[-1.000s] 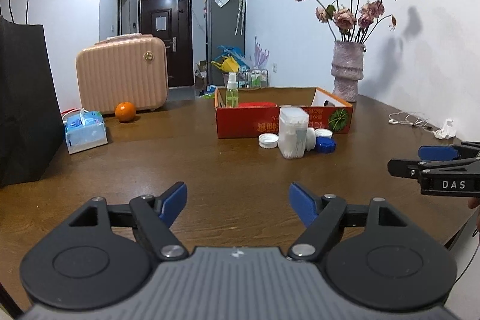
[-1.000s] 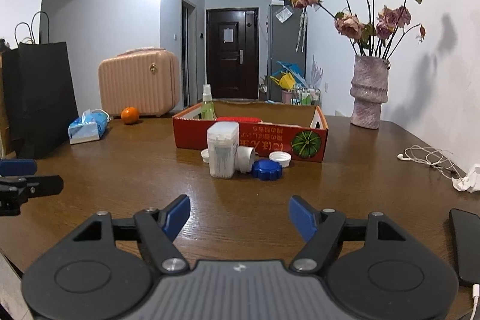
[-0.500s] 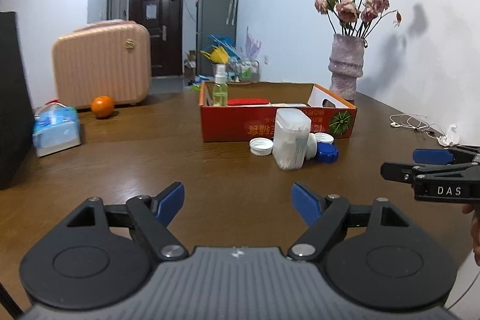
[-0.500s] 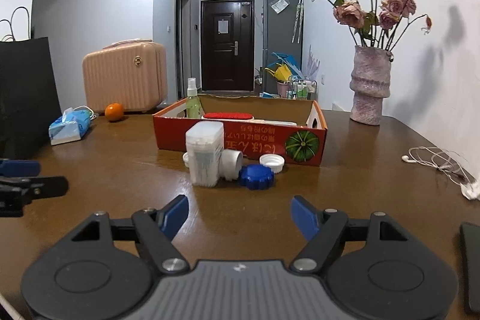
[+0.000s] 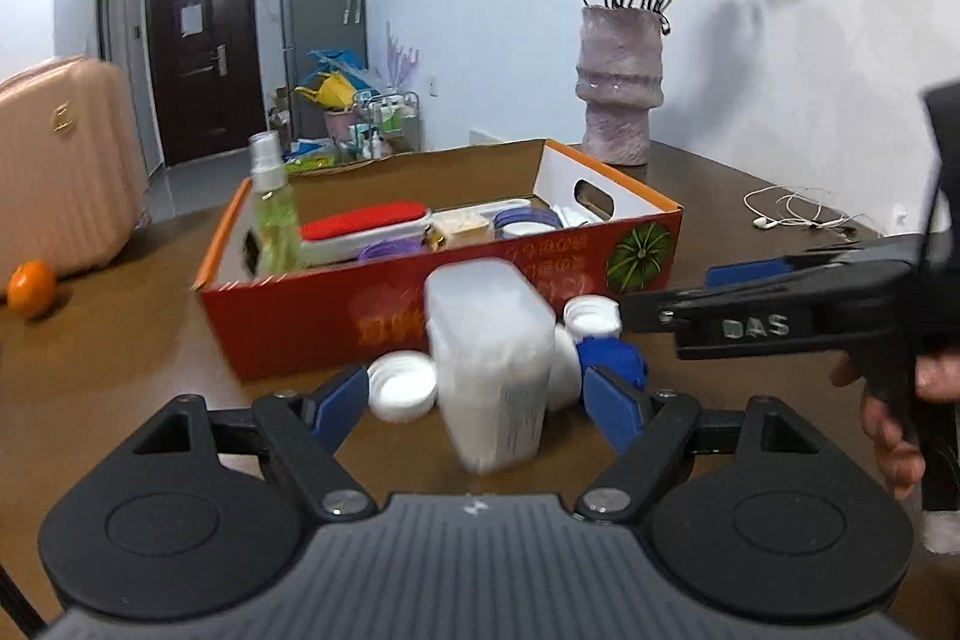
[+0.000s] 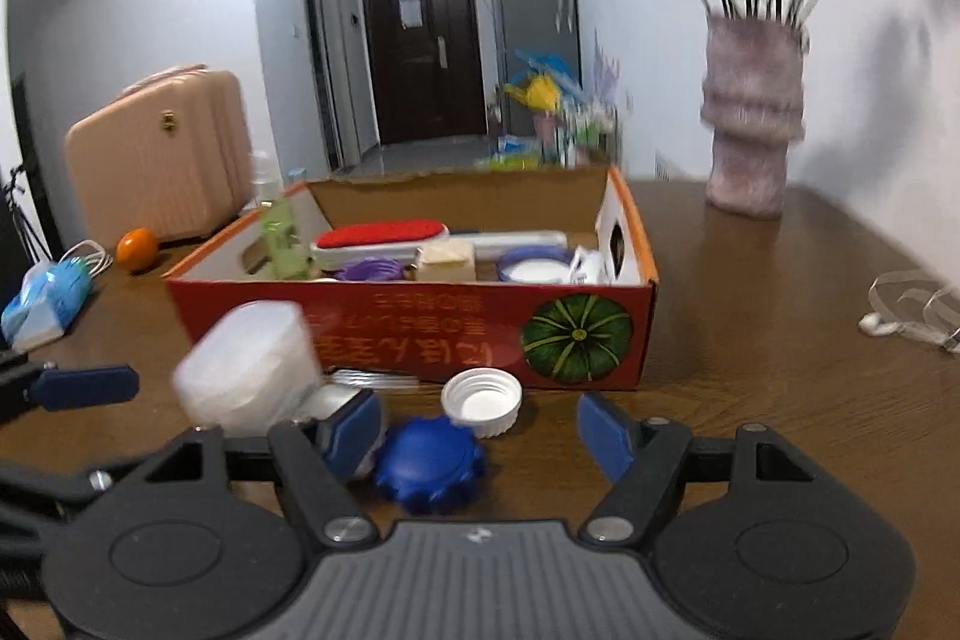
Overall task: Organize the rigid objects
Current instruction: 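Grasp the translucent cotton-swab container with the left gripper while the right gripper approaches the blue cap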
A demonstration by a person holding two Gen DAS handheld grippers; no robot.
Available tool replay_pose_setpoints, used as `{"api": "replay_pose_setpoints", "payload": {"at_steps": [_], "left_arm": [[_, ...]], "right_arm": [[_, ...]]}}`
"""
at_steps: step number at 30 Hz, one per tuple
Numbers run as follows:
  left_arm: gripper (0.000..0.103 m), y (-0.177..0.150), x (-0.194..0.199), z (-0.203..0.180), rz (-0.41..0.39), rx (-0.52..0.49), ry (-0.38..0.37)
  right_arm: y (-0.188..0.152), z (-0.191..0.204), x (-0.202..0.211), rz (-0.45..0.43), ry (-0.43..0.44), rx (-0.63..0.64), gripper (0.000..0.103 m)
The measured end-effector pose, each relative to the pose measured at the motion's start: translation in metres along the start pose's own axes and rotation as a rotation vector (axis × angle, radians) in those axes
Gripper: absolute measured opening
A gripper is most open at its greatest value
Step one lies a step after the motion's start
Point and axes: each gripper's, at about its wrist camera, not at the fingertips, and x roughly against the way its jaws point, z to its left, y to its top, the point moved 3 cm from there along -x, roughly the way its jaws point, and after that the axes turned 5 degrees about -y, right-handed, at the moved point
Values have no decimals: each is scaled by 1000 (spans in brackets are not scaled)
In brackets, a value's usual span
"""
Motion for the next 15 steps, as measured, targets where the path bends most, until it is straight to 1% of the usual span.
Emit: {"api": "replay_pose_setpoints", "payload": {"at_steps": [2,3,6,8,11,13,14,15], "left_arm": [[81,5,-14,0,4,12,7],[79,7,-21,1,8,20,16],[76,10,-32,4,13,31,26],[73,9,-33,5,13,40,23],[73,9,-29,6,3,42,16],[73,11,-20,6,-19,41,-7],[71,12,-16,6,-29,45,-11],[65,12,-16,6,-28,48,-10]], "right_arm": [[5,-8,-21,39,12,-41,70],[7,-10,-31,56,20,-51,69],[10,-6,-56,109,17,-39,66],[11,-1,-66,109,19,-9,65],[10,0,-75,112,19,-13,61],[10,-2,-72,96,13,-16,61],[11,-4,-65,73,16,-23,61],[13,-5,-58,46,28,-28,61]]}}
